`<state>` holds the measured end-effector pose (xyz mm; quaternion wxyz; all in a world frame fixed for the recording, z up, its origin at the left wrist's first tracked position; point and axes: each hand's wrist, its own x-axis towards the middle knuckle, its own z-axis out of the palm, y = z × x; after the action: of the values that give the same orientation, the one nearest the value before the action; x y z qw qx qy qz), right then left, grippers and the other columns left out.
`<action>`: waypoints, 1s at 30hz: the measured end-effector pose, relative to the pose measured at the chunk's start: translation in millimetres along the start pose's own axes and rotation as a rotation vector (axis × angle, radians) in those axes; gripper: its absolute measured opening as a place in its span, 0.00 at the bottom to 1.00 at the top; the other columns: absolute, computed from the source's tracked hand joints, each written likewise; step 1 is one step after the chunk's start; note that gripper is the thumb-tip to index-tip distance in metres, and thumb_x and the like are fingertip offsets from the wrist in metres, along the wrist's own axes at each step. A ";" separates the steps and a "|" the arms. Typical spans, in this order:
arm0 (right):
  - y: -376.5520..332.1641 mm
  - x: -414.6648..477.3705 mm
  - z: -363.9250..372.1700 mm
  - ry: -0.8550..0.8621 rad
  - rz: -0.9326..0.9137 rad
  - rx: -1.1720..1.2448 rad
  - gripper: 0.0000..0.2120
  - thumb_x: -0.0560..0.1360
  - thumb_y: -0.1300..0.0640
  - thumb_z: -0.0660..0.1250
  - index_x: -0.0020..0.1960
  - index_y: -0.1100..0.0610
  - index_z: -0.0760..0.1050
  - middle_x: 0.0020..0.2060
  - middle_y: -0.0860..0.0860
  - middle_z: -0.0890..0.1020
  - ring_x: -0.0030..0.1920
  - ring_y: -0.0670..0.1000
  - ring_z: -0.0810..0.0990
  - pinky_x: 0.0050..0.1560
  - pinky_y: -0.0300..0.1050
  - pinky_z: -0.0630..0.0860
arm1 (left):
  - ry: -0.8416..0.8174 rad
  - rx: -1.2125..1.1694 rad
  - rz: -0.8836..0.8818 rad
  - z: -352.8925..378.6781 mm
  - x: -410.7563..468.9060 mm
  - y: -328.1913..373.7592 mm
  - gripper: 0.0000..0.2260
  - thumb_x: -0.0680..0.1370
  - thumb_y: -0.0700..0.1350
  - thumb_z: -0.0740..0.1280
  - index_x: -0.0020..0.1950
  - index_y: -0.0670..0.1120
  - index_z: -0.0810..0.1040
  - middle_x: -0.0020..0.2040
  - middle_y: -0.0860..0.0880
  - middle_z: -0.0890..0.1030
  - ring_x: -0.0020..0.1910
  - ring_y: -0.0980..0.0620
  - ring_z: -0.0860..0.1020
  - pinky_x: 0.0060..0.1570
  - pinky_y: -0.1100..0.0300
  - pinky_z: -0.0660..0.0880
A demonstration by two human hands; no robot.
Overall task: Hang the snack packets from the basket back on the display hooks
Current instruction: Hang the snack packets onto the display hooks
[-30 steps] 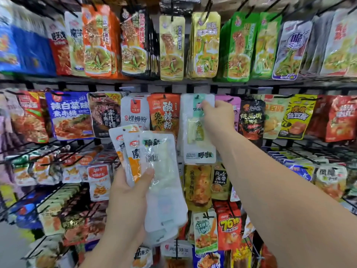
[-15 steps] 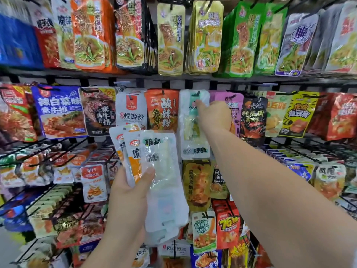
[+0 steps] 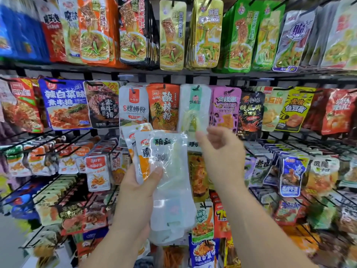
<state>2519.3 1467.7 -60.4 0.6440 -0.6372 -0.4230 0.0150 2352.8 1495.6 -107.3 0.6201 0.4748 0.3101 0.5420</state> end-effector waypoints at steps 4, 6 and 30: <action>22.0 -49.9 8.5 -0.308 0.248 0.150 0.24 0.65 0.38 0.80 0.52 0.52 0.83 0.45 0.50 0.87 0.47 0.53 0.86 0.51 0.59 0.84 | -0.043 -0.026 -0.055 8.6 -12.0 -7.4 0.10 0.81 0.40 0.70 0.61 0.50 0.81 0.53 0.45 0.88 0.51 0.41 0.87 0.51 0.43 0.83; 30.0 -61.1 8.0 -0.326 0.302 0.269 0.17 0.66 0.44 0.81 0.47 0.54 0.84 0.43 0.53 0.88 0.45 0.58 0.87 0.49 0.64 0.84 | -0.054 -0.032 -0.079 10.0 -16.6 -11.2 0.10 0.81 0.39 0.70 0.61 0.49 0.81 0.52 0.44 0.88 0.51 0.39 0.87 0.51 0.41 0.83; 64.6 -73.6 -34.7 -0.332 -0.534 -0.047 0.06 0.77 0.51 0.72 0.51 0.42 0.85 0.56 0.35 0.82 0.67 0.45 0.75 0.73 0.50 0.65 | -0.059 0.080 -0.268 -29.6 -18.5 -44.9 0.16 0.76 0.50 0.77 0.63 0.51 0.82 0.54 0.45 0.88 0.55 0.40 0.85 0.59 0.39 0.81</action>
<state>2525.2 1410.7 -147.1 0.5325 -0.5072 -0.6750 -0.0604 2339.1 1486.9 -161.8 0.6764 0.4691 0.3740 0.4274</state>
